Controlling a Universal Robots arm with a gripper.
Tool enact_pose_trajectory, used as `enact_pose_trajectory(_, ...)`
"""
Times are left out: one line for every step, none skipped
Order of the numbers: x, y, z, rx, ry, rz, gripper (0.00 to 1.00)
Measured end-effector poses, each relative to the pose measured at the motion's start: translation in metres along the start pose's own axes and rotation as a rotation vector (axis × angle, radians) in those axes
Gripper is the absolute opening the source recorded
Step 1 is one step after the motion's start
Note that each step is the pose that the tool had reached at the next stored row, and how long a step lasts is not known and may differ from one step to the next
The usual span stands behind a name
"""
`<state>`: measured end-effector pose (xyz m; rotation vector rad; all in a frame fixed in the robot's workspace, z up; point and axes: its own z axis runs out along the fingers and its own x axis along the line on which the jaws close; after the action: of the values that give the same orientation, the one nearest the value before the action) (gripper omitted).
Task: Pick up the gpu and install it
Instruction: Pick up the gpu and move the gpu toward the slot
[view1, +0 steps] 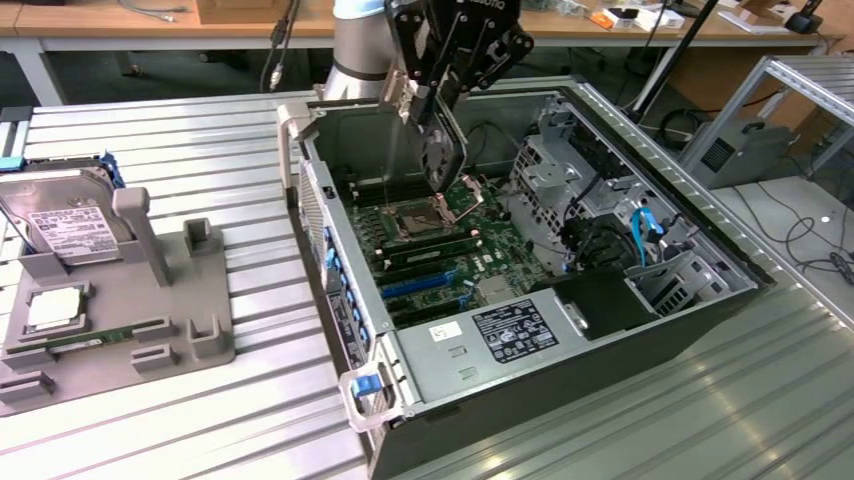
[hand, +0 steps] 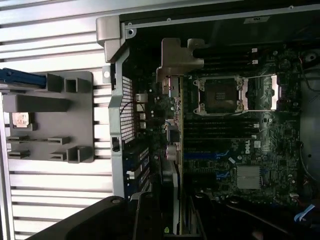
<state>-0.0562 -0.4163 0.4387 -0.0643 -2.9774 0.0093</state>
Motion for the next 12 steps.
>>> enact_pose_trajectory(-0.007,0.0003,0.0008,0.0006,0.0031,0.0,0.27)
enact_pose_trajectory(-0.012,0.0005,0.0013,0.0011,0.0057,0.0,0.27)
enact_pose_trajectory(-0.016,0.0006,0.0017,0.0015,0.0075,0.0,0.27)
enact_pose_trajectory(-0.021,0.0008,0.0022,0.0022,0.0102,0.0,0.27)
enact_pose_trajectory(-0.026,0.001,0.0028,0.0025,0.0125,0.0,0.27)
enact_pose_trajectory(-0.03,0.0012,0.0032,0.003,0.0146,0.001,0.27)
enact_pose_trajectory(-0.035,0.0014,0.0036,0.0034,0.0166,0.0,0.27)
enact_pose_trajectory(-0.038,0.0015,0.004,0.0038,0.0183,0.0,0.27)
enact_pose_trajectory(-0.044,0.0017,0.0047,0.0041,0.021,0.001,0.27)
enact_pose_trajectory(-0.052,0.002,0.0054,0.0047,0.0251,0.001,0.27)
enact_pose_trajectory(-0.063,0.0024,0.0061,0.0059,0.0303,0.001,0.27)
enact_pose_trajectory(-0.069,0.0027,0.0065,0.0066,0.0331,0.001,0.27)
